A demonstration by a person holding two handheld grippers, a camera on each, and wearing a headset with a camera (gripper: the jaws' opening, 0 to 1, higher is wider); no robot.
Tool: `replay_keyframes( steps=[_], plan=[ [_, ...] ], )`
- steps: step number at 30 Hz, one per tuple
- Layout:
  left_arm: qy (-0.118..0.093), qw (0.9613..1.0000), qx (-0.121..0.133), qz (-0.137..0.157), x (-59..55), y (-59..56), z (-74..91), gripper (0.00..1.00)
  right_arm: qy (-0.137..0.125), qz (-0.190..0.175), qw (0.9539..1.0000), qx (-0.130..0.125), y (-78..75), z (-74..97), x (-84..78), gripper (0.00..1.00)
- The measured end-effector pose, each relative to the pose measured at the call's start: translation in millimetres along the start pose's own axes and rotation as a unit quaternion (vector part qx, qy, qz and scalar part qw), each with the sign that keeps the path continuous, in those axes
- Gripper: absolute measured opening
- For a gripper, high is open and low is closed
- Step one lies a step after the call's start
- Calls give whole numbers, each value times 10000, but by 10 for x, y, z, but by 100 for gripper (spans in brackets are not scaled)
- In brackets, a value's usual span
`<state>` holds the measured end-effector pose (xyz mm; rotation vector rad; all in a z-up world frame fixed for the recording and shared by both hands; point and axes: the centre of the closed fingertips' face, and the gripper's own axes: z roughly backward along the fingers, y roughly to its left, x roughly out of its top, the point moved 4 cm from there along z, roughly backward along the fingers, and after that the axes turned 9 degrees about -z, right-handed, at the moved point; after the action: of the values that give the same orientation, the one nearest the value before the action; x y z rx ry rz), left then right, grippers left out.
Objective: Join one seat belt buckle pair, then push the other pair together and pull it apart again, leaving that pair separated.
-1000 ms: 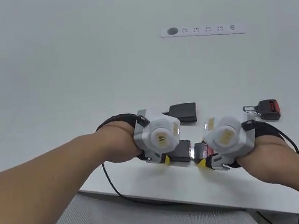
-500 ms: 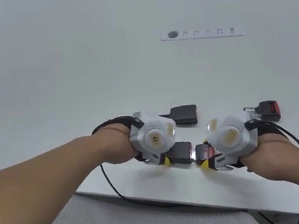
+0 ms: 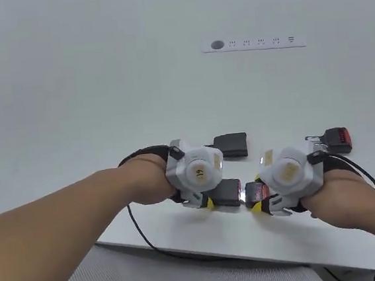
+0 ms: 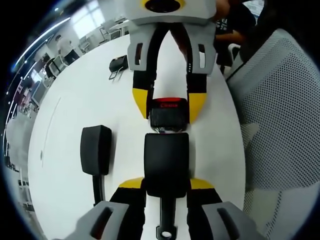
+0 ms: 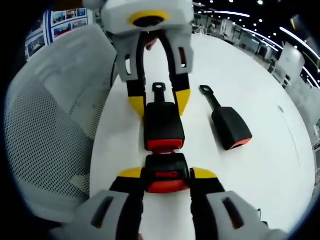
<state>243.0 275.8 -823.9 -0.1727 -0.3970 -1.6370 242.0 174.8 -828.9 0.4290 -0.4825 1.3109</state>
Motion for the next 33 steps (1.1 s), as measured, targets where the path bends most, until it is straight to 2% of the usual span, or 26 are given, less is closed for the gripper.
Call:
replay_keyframes(
  steps=[6,10,11,12,16,19,22,27,33],
  plan=[
    [-29,9999,-30,116,-8,-2,3,33,55,-38,10000,-28,-9,29,-29,37],
    [4,9998,197,40,-12,37,15,40,65,-42,10000,-44,-26,49,-49,38],
    [156,9996,223,106,-44,31,34,40,69,-45,10000,-44,-25,71,-55,39],
    [203,9995,209,132,-51,26,44,40,66,-55,10000,-42,-19,87,-56,39],
    [84,9992,204,321,-19,38,159,41,-53,-68,10000,16,-9,204,1,37],
    [-32,9994,180,300,-6,65,260,42,-204,-109,9997,21,-40,301,51,36],
    [-297,9982,258,460,47,175,378,44,-252,105,9996,-28,-92,411,48,36],
    [-340,9977,430,401,32,373,408,43,-231,134,9995,-142,-290,519,-27,36],
    [-406,9967,572,405,22,615,333,44,-99,117,9990,-409,-649,611,-220,37]
  ],
)
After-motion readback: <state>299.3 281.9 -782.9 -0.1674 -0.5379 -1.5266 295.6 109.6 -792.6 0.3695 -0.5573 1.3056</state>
